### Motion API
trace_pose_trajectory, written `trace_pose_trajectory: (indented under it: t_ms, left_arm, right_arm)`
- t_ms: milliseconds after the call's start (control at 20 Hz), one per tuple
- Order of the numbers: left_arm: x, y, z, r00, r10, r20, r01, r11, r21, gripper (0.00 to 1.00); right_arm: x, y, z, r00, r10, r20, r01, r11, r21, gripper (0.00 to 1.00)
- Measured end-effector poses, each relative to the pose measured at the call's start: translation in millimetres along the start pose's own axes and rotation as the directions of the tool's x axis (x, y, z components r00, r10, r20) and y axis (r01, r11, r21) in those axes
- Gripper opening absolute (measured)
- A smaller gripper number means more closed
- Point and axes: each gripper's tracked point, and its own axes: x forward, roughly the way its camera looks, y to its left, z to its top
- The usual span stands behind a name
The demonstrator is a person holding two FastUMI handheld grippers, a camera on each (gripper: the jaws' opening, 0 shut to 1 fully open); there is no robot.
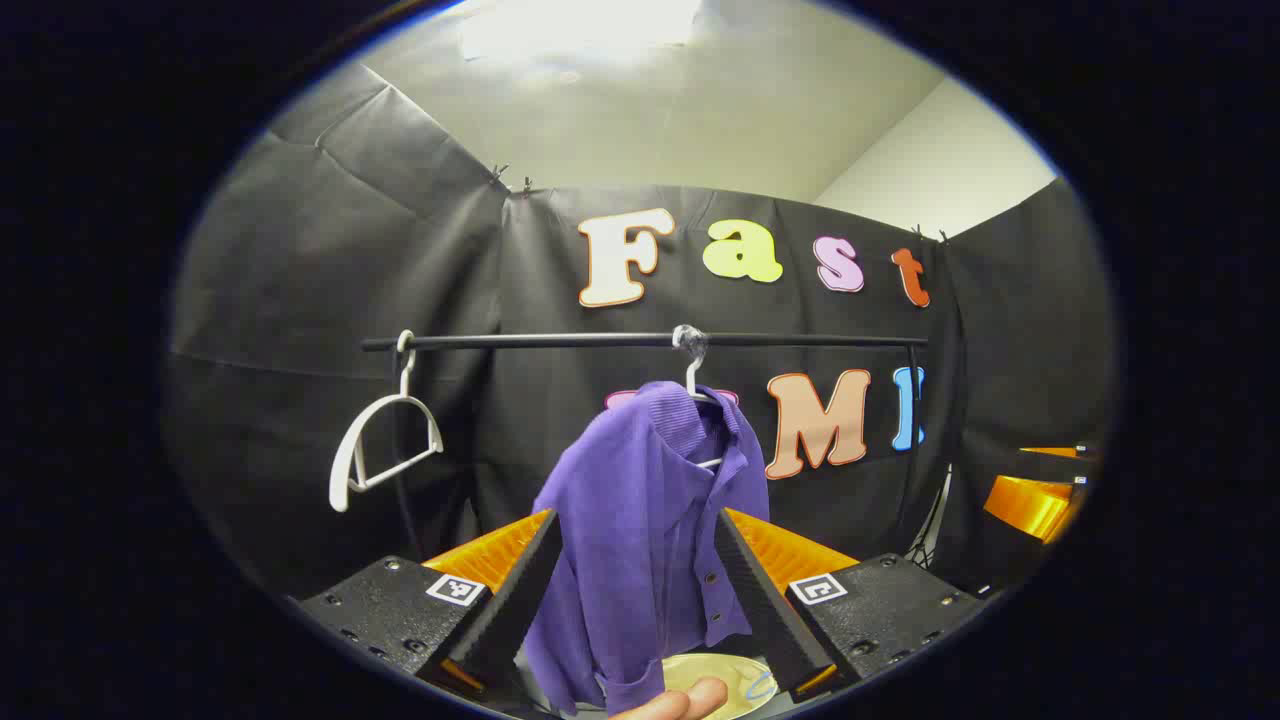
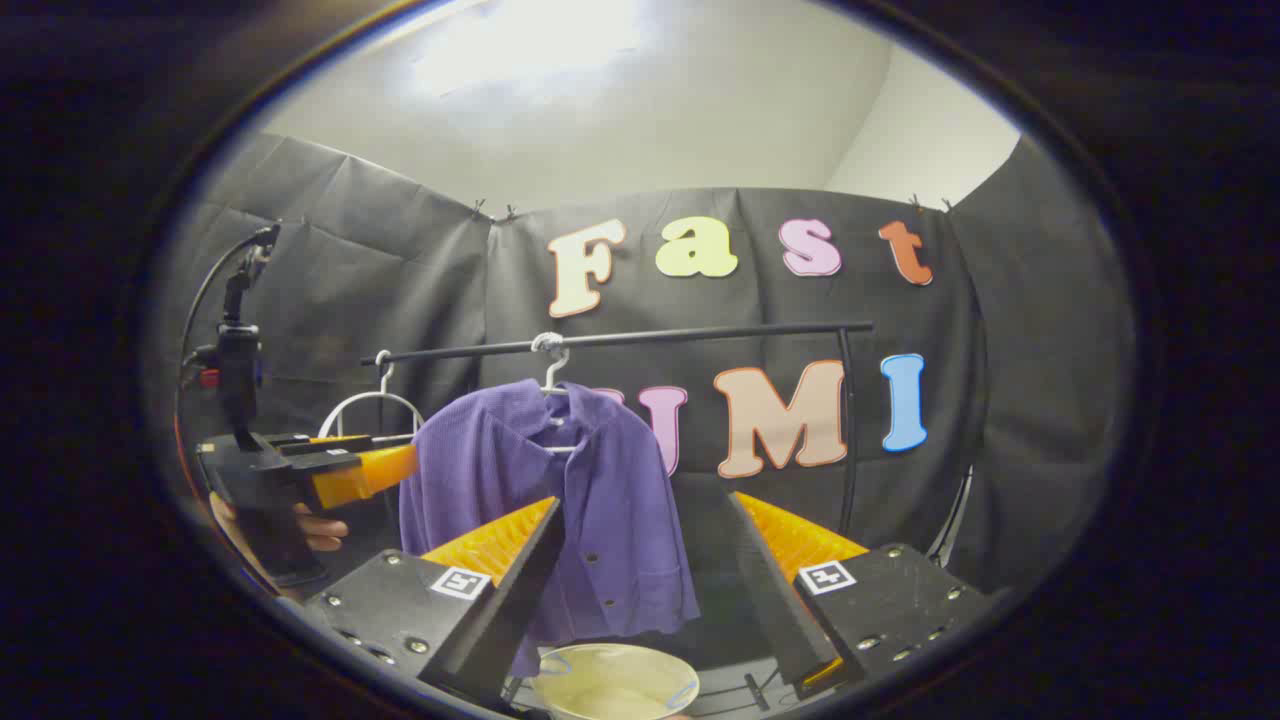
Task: Grasp the clothes on the hanger with both hands and then place them into the laundry hamper below.
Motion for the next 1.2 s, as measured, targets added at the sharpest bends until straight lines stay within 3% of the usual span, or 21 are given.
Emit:
trace_pose_trajectory:
  t_ms: [300,650,1200]
  left_arm:
    - [-9,-3,-8,0.999,-0.041,-0.033,0.041,0.999,-0.011,0.92]
    - [-8,-6,-9,0.999,-0.038,-0.027,0.038,0.999,-0.001,0.92]
    - [23,-51,-51,0.999,-0.012,-0.033,0.012,1.000,-0.013,0.93]
  right_arm:
    - [0,3,0,1.000,-0.003,0.016,0.003,1.000,0.004,0.96]
    - [-12,-4,12,0.998,-0.008,0.061,0.004,0.998,0.055,0.96]
    - [41,-4,-49,0.998,0.069,-0.010,-0.068,0.996,0.051,0.96]
